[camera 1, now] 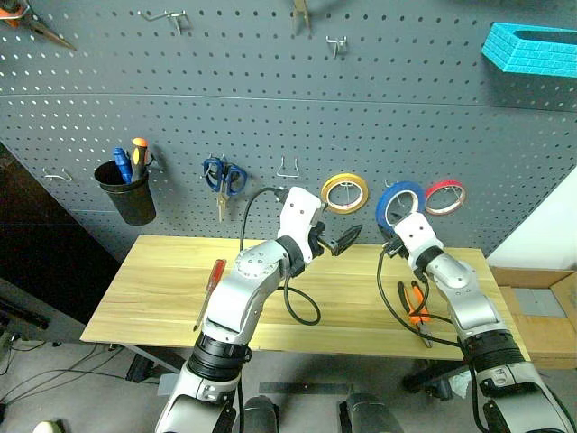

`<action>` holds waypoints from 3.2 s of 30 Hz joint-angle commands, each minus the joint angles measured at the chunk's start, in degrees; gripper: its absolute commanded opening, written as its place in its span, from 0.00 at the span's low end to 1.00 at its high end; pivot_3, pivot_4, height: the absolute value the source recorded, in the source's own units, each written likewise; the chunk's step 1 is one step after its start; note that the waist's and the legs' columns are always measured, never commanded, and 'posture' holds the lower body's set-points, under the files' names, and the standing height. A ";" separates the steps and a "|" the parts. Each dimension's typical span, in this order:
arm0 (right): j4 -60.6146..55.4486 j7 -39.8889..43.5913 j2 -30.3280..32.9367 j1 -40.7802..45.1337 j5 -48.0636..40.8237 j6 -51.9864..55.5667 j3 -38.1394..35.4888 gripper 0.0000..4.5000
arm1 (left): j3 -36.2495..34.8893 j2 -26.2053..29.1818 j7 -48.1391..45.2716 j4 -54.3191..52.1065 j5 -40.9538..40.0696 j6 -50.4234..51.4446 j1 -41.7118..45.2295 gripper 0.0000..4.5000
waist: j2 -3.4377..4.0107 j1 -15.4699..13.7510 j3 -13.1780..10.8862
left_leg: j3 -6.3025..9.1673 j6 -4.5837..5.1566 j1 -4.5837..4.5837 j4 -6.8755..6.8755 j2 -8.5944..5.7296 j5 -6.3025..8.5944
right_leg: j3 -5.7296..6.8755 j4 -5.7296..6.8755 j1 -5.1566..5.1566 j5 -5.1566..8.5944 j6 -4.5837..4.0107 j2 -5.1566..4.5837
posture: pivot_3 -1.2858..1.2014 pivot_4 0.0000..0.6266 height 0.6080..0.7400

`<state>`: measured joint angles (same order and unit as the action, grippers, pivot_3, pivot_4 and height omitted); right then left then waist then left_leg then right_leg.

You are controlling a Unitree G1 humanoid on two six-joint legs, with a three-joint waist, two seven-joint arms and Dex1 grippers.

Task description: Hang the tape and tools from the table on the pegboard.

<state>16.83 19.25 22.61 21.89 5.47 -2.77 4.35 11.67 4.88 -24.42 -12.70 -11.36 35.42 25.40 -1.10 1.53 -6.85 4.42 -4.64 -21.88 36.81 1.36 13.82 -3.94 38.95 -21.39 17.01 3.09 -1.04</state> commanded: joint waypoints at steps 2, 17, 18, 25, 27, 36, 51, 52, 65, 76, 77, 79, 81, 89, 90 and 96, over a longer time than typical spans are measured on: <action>-7.56 -1.11 -0.08 -3.78 -0.21 2.52 -1.60 0.78 | 0.84 -0.17 -0.30 -0.42 -0.17 -1.85 0.55 1.00 | 0.03 -0.01 0.19 | 0.00 0.00 0.00 0.00 0.00 0.00 | 0.00 0.00 0.00 0.00 0.00 0.00 | 0.53 0.04 1.00; -35.39 -4.34 -8.32 -15.57 -7.94 55.50 -6.83 0.99 | 6.58 8.10 -2.80 -9.48 -1.17 8.24 -15.63 1.00 | 0.50 0.76 0.25 | -0.01 0.16 0.17 0.04 0.14 0.05 | -0.14 0.06 0.07 0.19 0.14 0.22 | 0.52 0.20 1.00; -33.50 -4.69 -8.54 -13.26 -8.38 58.16 -7.60 0.99 | 7.00 7.97 -2.67 -8.78 -0.88 7.68 -15.82 1.00 | 0.47 0.74 -0.05 | -0.03 0.24 0.22 0.08 0.16 0.00 | -0.16 0.05 0.10 0.23 -0.14 0.24 | 0.52 0.22 1.00; -22.17 -2.38 -4.39 -4.54 -10.11 65.85 -7.72 0.99 | 10.99 7.10 -1.95 -6.53 1.67 4.74 -15.23 1.00 | 0.28 0.32 -2.73 | -0.01 0.59 -0.03 0.04 0.10 -0.22 | -0.19 -0.01 -0.02 0.01 0.04 0.25 | 0.52 0.34 1.00; -18.89 -2.02 -2.67 -3.12 -9.83 65.77 -7.61 0.99 | 11.39 6.13 -1.64 -6.59 1.69 4.44 -14.71 1.00 | 0.31 0.30 -3.79 | -0.01 0.61 -0.12 0.00 0.09 -0.21 | -0.19 -0.08 -0.06 -0.04 0.12 0.24 | 0.52 0.37 1.00; -7.78 -2.44 1.56 0.62 -8.27 61.99 -6.61 0.99 | 10.82 4.84 -0.78 -7.36 1.23 5.28 -13.57 1.00 | 0.35 0.39 -6.21 | 0.02 0.93 -0.95 -0.04 0.08 -0.01 | -0.16 -0.02 -0.81 -0.09 -0.10 0.20 | 0.53 0.44 1.00; 10.86 -1.42 0.66 7.97 -9.47 58.88 -7.83 0.90 | 10.20 5.19 0.30 -9.59 0.72 6.86 -14.87 1.00 | -0.45 0.32 -8.14 | 0.05 0.92 -0.94 0.01 0.06 -0.01 | -0.12 -0.02 -0.78 -0.09 -0.08 0.13 | 0.55 0.48 1.00; 11.66 -1.38 0.72 8.67 -9.47 58.65 -8.00 0.86 | 10.06 5.21 0.24 -9.68 0.60 6.93 -14.88 1.00 | -0.46 0.30 -8.16 | 0.05 0.92 -0.94 0.02 0.06 -0.01 | -0.12 -0.02 -0.78 -0.10 -0.08 0.13 | 0.55 0.48 1.00; -4.02 1.59 1.59 2.19 -8.41 54.19 -2.40 0.61 | 7.67 4.54 1.62 -8.18 1.75 1.97 -14.00 1.00 | -0.32 0.08 -8.03 | 0.10 0.88 -1.00 -0.05 0.06 -0.01 | -0.04 -0.05 -0.84 -0.09 -0.07 0.09 | 0.55 0.32 1.00; -44.21 2.75 -7.07 -6.39 -13.93 50.85 5.24 0.61 | 0.97 6.75 5.43 -20.58 1.08 -0.83 -25.77 1.00 | 0.06 -0.12 -7.03 | 0.12 0.34 -1.12 -0.16 0.05 0.02 | 0.00 -0.08 -1.03 0.02 0.03 -0.01 | 0.57 0.19 1.00; -44.22 2.53 -8.78 -4.35 -14.14 49.62 5.84 0.61 | 0.84 6.72 5.91 -21.44 1.21 -0.84 -26.34 1.00 | 0.04 -0.23 -6.82 | 0.14 0.28 -1.12 -0.16 0.04 -0.02 | 0.01 -0.08 -1.01 0.01 0.03 -0.02 | 0.57 0.18 1.00; -43.26 2.36 -12.85 0.46 -15.43 47.61 6.47 0.61 | 0.24 6.40 7.09 -23.08 1.50 -0.93 -26.92 1.00 | -0.03 -0.59 -6.29 | 0.17 0.21 -1.11 -0.15 0.01 -0.06 | 0.06 -0.08 -0.98 0.01 0.03 -0.02 | 0.58 0.16 1.00; -40.32 2.89 -15.95 5.77 -15.79 44.17 6.69 0.61 | -0.04 6.53 7.74 -24.00 1.79 -0.97 -26.91 1.00 | -0.06 -1.05 -5.74 | 0.20 0.17 -1.10 -0.16 0.01 -0.09 | 0.10 -0.07 -0.98 0.01 0.03 -0.01 | 0.58 0.14 1.00; -20.08 0.63 -21.81 25.12 -15.08 27.41 1.27 0.61 | -3.47 6.86 9.67 -21.75 2.88 -3.51 -22.36 1.00 | -0.27 -3.56 -3.64 | 0.23 0.15 -1.04 -0.23 -0.01 -0.10 | 0.22 -0.05 -0.94 0.00 -0.02 -0.01 | 0.61 0.10 1.00; -17.05 0.48 -22.06 27.88 -14.88 24.77 0.73 0.61 | -4.10 6.75 9.78 -20.56 2.95 -3.87 -20.82 1.00 | -0.27 -3.89 -3.63 | 0.23 0.14 -1.05 -0.20 -0.02 -0.11 | 0.22 -0.02 -0.95 -0.01 -0.04 -0.01 | 0.61 0.09 1.00; -6.99 -1.60 -22.96 35.95 -14.13 14.67 -1.42 0.61 | -6.00 6.40 9.59 -15.01 2.47 -5.20 -14.50 1.00 | -0.34 -5.26 -2.90 | 0.21 0.02 -1.03 -0.29 0.00 -0.19 | 0.23 0.00 -0.98 -0.04 -0.10 0.02 | 0.62 0.09 1.00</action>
<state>10.04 18.32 -0.16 55.95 -8.73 15.67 4.06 6.16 11.48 -14.58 -27.26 -8.66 31.94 10.06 -1.44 -3.73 -9.74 4.61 -4.74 -22.91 36.47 1.35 13.57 -3.71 38.93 -22.39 16.98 2.99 -1.03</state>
